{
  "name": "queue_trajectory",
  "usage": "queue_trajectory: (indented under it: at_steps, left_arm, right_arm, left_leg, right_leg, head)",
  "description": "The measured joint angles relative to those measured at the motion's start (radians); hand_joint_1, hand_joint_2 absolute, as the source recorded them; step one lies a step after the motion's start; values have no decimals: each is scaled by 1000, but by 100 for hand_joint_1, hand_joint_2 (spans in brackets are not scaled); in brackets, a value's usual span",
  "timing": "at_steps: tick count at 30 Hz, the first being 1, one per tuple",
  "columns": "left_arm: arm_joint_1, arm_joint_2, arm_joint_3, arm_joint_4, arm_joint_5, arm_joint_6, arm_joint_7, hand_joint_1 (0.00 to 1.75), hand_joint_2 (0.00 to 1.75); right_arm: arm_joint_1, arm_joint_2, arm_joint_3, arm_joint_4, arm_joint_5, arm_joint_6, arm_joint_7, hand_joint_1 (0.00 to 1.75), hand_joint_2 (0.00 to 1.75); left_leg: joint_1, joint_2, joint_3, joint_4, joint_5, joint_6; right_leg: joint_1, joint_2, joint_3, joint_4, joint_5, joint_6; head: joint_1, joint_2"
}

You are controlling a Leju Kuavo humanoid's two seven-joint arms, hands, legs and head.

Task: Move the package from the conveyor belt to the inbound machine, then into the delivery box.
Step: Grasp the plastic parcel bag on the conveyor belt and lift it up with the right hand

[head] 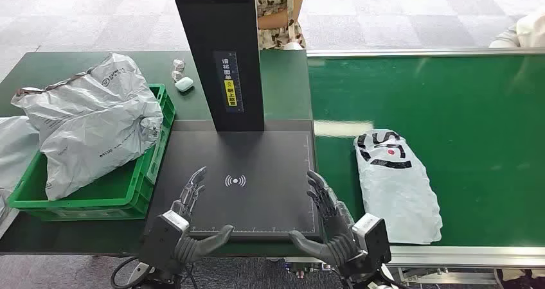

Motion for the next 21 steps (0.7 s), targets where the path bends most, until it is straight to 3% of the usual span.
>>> queue_trajectory:
  at_steps: [21]
  left_arm:
    - [0,3,0,0,-10,2,3,0,175]
  right_arm:
    - [-2,-18,24,8,-22,-30,-7,0,175]
  left_leg:
    - [0,0,0,0,0,0]
  right_leg:
    - [0,0,0,0,0,0]
  head:
    - [0,0]
